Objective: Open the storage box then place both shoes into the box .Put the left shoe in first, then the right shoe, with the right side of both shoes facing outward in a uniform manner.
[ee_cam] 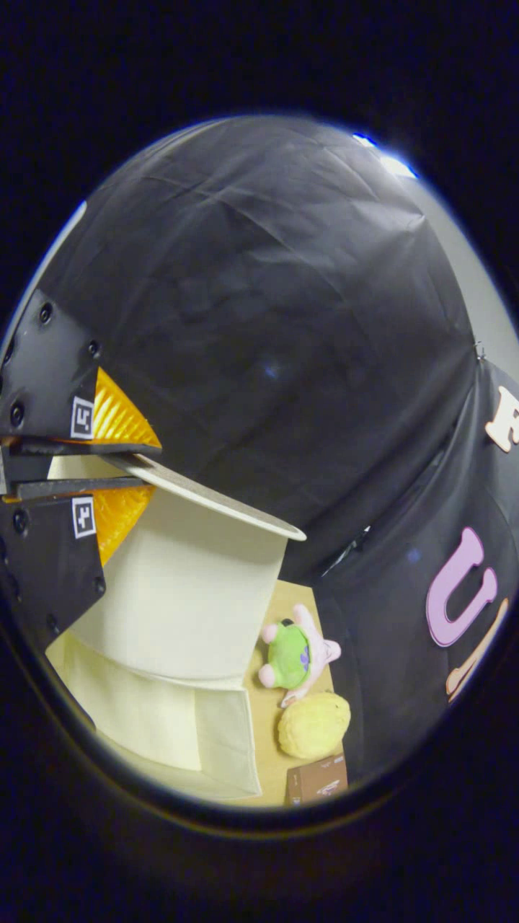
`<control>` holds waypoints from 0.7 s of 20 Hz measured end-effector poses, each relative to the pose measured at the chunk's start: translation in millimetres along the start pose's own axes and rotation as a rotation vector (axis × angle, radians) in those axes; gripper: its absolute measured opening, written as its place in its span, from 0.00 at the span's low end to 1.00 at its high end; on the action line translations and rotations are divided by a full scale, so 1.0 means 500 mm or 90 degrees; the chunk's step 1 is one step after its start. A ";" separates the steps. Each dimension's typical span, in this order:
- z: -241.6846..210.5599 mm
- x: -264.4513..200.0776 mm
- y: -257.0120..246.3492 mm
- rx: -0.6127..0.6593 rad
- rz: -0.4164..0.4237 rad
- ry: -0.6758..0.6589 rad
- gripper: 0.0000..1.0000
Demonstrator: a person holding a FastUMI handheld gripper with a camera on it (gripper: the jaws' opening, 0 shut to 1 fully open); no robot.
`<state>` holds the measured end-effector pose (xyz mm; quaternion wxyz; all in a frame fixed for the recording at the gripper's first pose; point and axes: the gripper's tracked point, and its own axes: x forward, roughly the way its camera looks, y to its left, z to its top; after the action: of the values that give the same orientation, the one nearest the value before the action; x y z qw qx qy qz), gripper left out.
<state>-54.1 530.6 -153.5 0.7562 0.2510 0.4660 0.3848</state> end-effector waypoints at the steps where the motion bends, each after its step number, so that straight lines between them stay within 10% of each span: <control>1: -0.010 0.016 0.003 -0.007 -0.007 0.008 0.15; 5: -0.053 0.059 -0.012 -0.053 -0.030 0.046 0.25; 14: -0.024 -0.016 -0.022 -0.172 -0.037 -0.006 0.81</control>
<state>-63.0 518.1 -163.0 0.7959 0.1349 0.4135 0.4211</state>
